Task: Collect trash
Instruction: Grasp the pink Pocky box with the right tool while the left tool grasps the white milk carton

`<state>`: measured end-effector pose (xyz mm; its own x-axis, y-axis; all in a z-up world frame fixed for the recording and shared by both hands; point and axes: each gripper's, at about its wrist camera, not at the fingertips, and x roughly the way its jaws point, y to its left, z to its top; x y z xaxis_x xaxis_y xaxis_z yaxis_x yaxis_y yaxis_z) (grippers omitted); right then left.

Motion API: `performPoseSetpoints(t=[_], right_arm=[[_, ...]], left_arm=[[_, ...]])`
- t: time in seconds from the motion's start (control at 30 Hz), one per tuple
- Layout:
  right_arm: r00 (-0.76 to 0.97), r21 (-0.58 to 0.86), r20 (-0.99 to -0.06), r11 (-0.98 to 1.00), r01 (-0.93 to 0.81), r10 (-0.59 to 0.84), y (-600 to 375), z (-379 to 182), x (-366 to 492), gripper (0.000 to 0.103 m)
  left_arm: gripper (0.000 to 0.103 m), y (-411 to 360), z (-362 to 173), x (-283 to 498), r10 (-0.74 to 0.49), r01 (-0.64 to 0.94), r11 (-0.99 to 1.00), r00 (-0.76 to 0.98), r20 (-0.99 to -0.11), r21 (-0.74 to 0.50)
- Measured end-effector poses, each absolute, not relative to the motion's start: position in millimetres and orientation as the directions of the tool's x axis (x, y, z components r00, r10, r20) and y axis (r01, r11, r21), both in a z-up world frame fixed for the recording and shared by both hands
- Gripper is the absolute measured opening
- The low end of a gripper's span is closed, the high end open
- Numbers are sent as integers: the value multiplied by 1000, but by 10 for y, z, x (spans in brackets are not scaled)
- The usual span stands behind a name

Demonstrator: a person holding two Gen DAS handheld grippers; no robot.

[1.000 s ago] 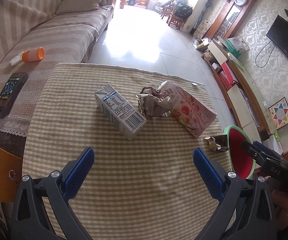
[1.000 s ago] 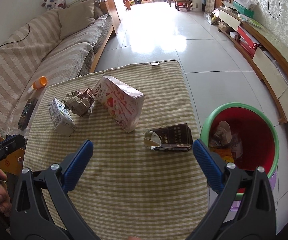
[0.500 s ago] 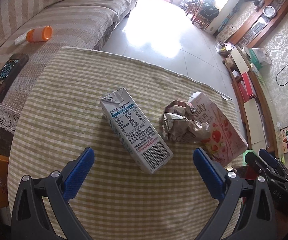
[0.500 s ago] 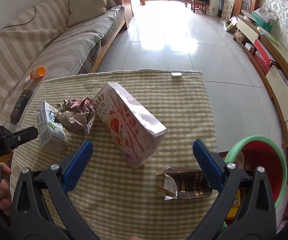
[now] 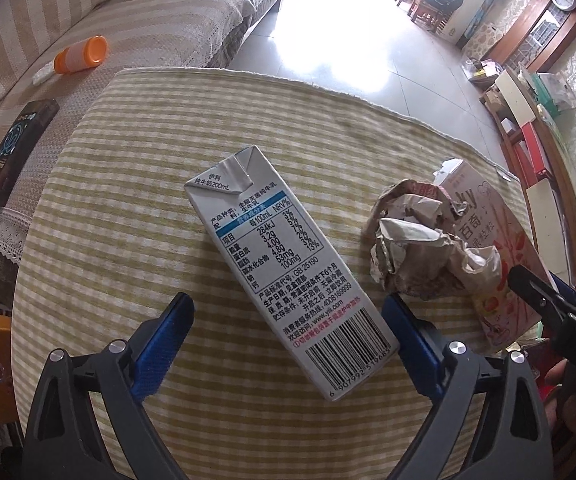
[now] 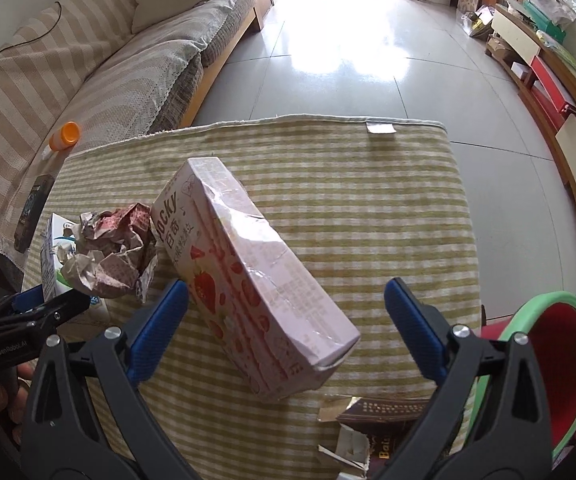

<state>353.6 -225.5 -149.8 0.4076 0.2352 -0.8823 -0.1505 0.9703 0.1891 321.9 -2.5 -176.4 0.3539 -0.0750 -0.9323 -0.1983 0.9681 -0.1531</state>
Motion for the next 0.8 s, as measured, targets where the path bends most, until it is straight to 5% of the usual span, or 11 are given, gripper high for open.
performPoseSetpoints(t=[0.1, 0.33, 0.53, 0.8], right_arm=[[386, 199, -888, 965, -170, 251, -2192, -1545, 3547, 77], [377, 195, -887, 957, -214, 265, -2038, -1516, 3446, 55], [394, 162, -885, 958, -239, 248, -1942, -1427, 3318, 44], [434, 150, -871, 965, -215, 232, -1931, -1212, 3064, 43]], left_arm=[[85, -18, -1773, 3214, -73, -179, 973, 351, -933, -143], [50, -27, -1737, 3105, -101, -149, 976, 345, -933, -160], [43, 83, -1689, 2953, -107, -158, 972, 357, -928, -173], [42, 235, -1464, 2708, -94, -161, 972, 402, -911, -171]])
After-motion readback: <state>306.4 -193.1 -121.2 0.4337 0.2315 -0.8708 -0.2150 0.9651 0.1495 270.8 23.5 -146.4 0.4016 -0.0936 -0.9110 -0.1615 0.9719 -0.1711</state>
